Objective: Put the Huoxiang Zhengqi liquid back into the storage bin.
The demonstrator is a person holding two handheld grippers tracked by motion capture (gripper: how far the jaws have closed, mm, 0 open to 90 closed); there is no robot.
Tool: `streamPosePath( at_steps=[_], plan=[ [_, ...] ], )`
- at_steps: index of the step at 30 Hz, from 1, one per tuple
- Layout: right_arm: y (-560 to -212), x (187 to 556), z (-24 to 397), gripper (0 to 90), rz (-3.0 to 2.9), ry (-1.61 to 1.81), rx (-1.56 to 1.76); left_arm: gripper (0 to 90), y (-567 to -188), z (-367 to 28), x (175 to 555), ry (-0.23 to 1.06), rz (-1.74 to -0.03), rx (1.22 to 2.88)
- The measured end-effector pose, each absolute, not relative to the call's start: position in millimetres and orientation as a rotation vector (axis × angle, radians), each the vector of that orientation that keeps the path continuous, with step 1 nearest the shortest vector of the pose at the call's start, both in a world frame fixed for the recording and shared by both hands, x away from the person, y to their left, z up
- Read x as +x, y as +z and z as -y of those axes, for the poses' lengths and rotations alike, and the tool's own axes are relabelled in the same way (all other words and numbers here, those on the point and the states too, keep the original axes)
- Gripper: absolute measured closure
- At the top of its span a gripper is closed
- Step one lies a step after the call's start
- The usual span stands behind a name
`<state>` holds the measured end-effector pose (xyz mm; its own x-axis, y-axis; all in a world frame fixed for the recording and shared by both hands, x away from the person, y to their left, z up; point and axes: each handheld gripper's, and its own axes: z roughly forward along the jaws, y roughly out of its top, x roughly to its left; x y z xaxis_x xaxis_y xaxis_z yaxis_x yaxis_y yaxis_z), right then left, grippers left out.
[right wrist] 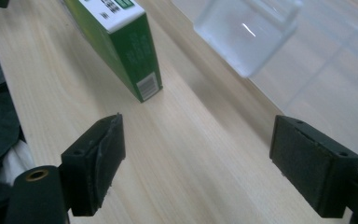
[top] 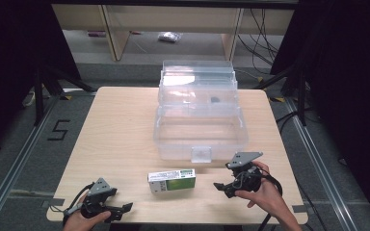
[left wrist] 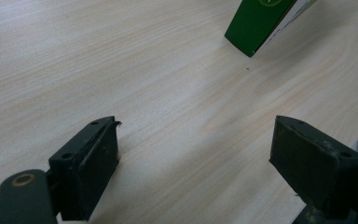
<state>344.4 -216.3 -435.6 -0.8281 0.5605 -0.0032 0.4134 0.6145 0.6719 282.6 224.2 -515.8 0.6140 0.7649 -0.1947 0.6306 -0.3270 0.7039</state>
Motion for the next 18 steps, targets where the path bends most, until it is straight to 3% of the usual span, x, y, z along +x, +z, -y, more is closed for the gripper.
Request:
streamPosePath(
  at_steps=[18],
  plan=[
    [-403, 358, 148, 17.8, -2.778, 0.9, 0.488, 14.8, -516, -223, 282, 0.216, -1.098, 2.041]
  ],
)
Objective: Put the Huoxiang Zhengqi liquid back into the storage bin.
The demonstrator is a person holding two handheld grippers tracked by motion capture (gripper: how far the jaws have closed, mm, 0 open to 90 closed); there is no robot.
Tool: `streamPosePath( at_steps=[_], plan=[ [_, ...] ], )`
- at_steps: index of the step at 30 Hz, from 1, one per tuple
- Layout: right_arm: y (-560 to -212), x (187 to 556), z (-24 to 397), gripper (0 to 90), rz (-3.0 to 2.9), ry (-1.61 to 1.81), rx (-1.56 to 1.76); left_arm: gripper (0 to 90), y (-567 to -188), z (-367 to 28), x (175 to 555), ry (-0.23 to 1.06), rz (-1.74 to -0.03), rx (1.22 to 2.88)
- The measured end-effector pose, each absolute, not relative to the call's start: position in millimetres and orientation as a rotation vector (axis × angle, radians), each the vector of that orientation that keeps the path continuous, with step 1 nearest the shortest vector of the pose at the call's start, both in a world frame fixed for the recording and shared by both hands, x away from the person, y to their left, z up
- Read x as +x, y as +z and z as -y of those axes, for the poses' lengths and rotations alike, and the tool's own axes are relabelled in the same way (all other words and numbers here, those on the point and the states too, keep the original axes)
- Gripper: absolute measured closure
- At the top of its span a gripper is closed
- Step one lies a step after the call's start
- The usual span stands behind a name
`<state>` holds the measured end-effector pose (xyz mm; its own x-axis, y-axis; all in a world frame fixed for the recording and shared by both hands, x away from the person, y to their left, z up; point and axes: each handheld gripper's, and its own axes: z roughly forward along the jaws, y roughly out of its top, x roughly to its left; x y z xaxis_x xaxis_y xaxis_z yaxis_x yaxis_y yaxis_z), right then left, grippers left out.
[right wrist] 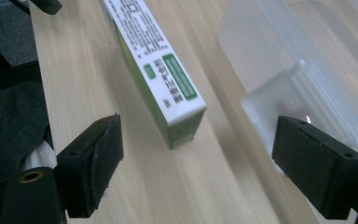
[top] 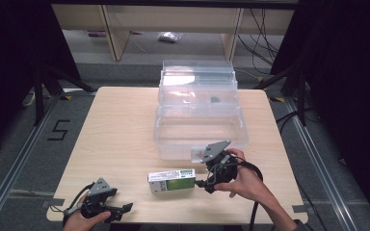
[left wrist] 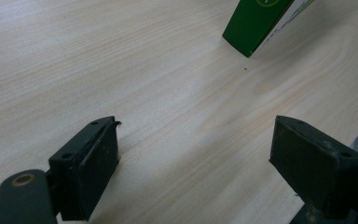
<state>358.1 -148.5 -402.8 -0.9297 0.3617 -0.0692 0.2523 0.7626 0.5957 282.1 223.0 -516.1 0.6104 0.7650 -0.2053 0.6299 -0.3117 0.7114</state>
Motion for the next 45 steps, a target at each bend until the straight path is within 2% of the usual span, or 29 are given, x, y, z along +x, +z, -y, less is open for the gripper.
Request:
streamPosePath(
  at_steps=[10, 27, 45],
  plan=[
    [-396, 364, 124, 18.0, -2.82, 0.845, 0.386, 14.8, -516, -223, 283, 0.213, -1.095, 2.047],
    [-411, 374, 79, 19.3, -2.938, 0.716, 0.283, 14.8, -516, -224, 282, 0.215, -1.096, 2.045],
    [-426, 381, 55, 26.8, -3.016, 0.526, 0.219, 14.8, -516, -224, 282, 0.218, -1.089, 2.046]
  ],
)
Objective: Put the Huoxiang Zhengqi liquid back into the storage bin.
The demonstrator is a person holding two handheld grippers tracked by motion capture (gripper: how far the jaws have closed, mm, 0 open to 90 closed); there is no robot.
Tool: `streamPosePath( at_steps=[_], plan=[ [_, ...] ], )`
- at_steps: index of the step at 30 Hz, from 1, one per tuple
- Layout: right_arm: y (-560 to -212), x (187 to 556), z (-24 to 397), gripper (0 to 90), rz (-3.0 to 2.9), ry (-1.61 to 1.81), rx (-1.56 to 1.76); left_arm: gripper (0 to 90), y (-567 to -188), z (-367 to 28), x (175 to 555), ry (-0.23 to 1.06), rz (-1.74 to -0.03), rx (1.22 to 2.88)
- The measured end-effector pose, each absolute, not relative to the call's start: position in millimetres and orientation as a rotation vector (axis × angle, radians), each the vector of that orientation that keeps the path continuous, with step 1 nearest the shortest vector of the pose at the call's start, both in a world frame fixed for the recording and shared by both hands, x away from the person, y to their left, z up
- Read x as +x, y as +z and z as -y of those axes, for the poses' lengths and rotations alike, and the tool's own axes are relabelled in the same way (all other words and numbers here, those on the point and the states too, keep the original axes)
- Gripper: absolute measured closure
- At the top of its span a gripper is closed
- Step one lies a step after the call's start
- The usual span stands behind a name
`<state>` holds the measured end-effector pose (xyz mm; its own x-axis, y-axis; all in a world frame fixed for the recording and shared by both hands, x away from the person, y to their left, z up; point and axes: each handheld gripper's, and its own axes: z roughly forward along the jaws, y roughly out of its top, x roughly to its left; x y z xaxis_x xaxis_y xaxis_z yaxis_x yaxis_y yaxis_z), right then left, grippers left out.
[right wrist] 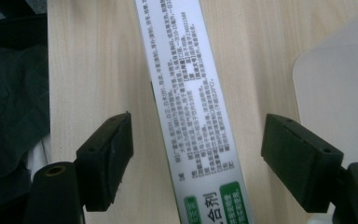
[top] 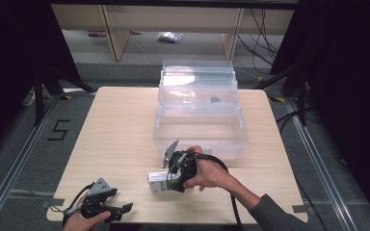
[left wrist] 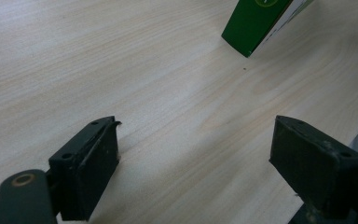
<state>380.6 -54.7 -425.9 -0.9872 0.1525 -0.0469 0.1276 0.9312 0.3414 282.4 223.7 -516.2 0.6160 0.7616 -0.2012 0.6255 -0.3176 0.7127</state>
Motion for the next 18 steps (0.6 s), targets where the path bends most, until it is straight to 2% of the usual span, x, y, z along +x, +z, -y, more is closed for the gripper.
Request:
streamPosePath(
  at_steps=[18],
  plan=[
    [-443, 390, 38, 42.7, -3.082, 0.384, 0.023, 14.8, -516, -224, 283, 0.208, -1.084, 2.041]
  ],
)
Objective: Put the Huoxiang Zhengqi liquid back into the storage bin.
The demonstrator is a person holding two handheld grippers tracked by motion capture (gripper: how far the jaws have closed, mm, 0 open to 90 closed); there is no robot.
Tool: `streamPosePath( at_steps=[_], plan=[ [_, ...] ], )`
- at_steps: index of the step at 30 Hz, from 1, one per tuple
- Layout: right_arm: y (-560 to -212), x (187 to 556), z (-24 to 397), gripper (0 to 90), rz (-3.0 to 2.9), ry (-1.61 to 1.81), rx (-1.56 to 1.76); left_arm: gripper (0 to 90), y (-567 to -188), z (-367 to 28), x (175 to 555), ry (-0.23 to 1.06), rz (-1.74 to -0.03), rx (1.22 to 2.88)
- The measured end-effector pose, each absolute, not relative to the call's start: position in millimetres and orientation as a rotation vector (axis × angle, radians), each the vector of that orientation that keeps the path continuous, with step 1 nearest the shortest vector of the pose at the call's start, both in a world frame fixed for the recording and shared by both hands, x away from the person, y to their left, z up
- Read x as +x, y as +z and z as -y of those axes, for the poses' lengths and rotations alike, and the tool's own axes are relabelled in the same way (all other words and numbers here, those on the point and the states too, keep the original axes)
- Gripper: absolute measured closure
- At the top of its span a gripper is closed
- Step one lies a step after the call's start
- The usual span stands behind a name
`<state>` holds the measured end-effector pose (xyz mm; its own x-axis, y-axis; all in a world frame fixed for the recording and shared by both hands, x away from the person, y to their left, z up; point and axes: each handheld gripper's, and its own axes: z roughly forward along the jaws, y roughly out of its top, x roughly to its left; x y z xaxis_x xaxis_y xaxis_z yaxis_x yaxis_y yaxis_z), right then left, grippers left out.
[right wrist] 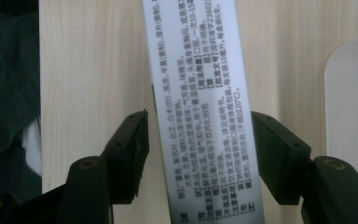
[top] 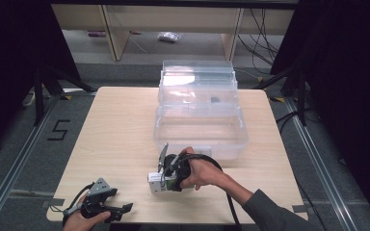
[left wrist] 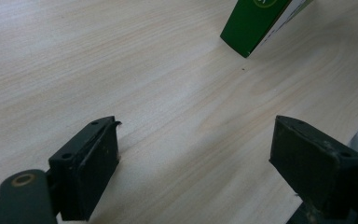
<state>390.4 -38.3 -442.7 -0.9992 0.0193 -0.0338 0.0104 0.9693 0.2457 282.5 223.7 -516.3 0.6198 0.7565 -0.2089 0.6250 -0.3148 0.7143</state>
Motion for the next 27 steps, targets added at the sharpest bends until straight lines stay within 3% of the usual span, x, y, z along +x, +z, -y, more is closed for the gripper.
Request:
streamPosePath(
  at_steps=[8, 11, 20, 27],
  plan=[
    [-444, 387, 33, 53.4, -3.091, 0.307, -0.051, 14.8, -516, -224, 283, 0.206, -1.085, 2.042],
    [-443, 387, 29, 61.2, -3.08, 0.236, -0.083, 14.8, -516, -224, 283, 0.219, -1.086, 2.051],
    [-440, 387, 24, 65.3, -3.096, 0.152, -0.176, 14.8, -516, -224, 282, 0.207, -1.085, 2.036],
    [-417, 387, 38, 65.5, -3.106, 0.214, -0.144, 14.8, -516, -224, 283, 0.203, -1.085, 2.04]
  ],
)
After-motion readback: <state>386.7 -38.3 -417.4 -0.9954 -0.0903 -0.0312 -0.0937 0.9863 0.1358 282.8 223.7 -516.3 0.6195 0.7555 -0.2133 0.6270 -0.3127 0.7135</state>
